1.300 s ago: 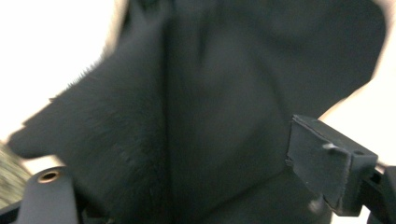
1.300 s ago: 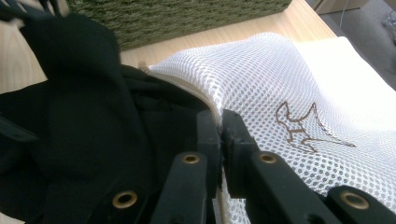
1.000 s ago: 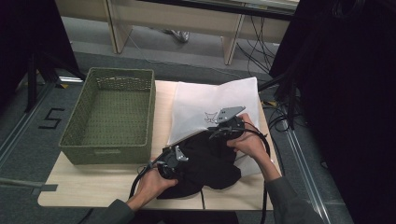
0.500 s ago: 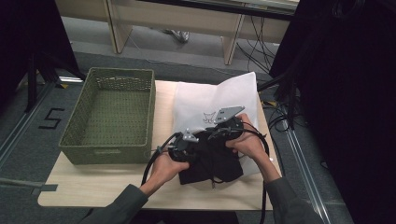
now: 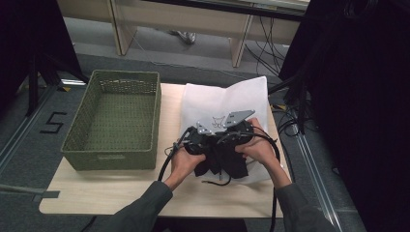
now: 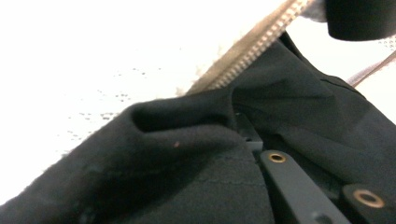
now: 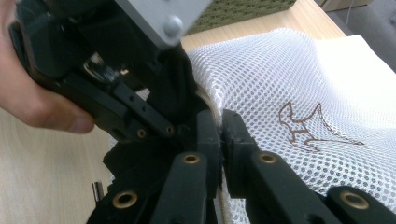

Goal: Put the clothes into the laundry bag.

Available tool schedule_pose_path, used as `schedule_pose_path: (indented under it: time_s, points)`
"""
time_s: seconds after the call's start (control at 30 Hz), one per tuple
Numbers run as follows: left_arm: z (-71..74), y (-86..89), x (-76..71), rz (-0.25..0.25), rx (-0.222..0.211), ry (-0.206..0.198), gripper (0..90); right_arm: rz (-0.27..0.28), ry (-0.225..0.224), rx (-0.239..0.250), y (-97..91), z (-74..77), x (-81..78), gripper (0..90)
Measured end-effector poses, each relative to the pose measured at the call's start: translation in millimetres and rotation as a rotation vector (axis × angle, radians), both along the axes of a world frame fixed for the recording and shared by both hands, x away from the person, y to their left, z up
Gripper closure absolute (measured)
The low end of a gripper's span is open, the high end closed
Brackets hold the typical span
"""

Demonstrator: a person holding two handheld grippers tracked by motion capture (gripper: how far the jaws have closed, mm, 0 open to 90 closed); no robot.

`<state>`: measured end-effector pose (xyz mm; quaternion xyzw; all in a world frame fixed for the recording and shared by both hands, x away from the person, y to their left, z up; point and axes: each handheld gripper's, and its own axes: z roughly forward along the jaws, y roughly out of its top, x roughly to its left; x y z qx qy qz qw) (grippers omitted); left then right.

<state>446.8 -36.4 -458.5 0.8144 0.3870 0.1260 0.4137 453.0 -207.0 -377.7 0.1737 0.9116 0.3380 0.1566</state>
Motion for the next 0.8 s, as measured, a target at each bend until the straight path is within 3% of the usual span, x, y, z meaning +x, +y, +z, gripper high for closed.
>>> schedule_pose_path:
  time_s: [0.07,0.1,0.13,0.17,0.2,0.23,0.3,0.37,0.5,0.57,0.63,0.73,0.77,0.8]
  points:
    - [2.0,1.5,-5.1,-0.025,0.019,0.005,63.2,0.012,-0.006,0.002,-1.2,-0.5,0.7,87.9]
    - [3.4,2.2,-9.3,-0.042,0.026,0.006,63.2,-0.002,0.001,0.004,-1.8,-0.5,0.1,87.8]
    - [5.3,4.4,-15.1,-0.056,0.036,0.007,55.9,-0.010,0.009,0.011,-2.0,-0.5,-0.3,87.8]
    - [7.5,6.9,-20.0,-0.063,0.056,0.006,42.0,0.005,-0.007,0.006,-3.2,-1.6,1.5,87.8]
    - [8.9,8.5,-23.7,-0.064,0.064,0.001,42.0,0.005,-0.007,0.006,-3.2,-1.6,1.5,87.8]
    - [11.7,14.9,-33.4,-0.076,0.097,-0.017,33.4,-0.005,-0.003,0.002,-3.6,-2.5,1.6,87.8]
    - [12.1,20.3,-40.0,-0.088,0.115,-0.027,27.9,0.005,0.002,0.003,-3.1,-2.8,1.6,87.7]
    - [9.1,29.2,-50.8,-0.100,0.135,-0.028,26.0,0.003,0.006,0.003,-3.0,-2.9,1.2,87.7]
    - [-6.1,47.7,-73.9,-0.100,0.138,0.006,17.7,-0.003,0.007,-0.003,-1.3,-4.1,1.3,87.7]
    - [-9.4,48.9,-76.8,-0.106,0.147,0.011,16.8,-0.005,0.012,0.001,-0.6,-4.4,1.0,87.6]
    - [-17.0,46.5,-80.0,-0.131,0.157,0.043,15.6,-0.002,0.014,-0.003,-0.1,-4.9,0.6,87.7]
    - [-21.5,39.6,-78.1,-0.143,0.176,0.040,16.5,0.008,0.007,-0.006,0.2,-4.8,1.4,87.7]
    - [-23.7,34.8,-77.7,-0.151,0.191,0.034,19.9,-0.013,0.022,-0.004,0.8,-4.7,-0.4,87.6]
    - [-26.0,28.8,-77.0,-0.183,0.221,0.025,27.0,0.000,0.000,-0.015,0.6,-5.4,1.0,87.6]
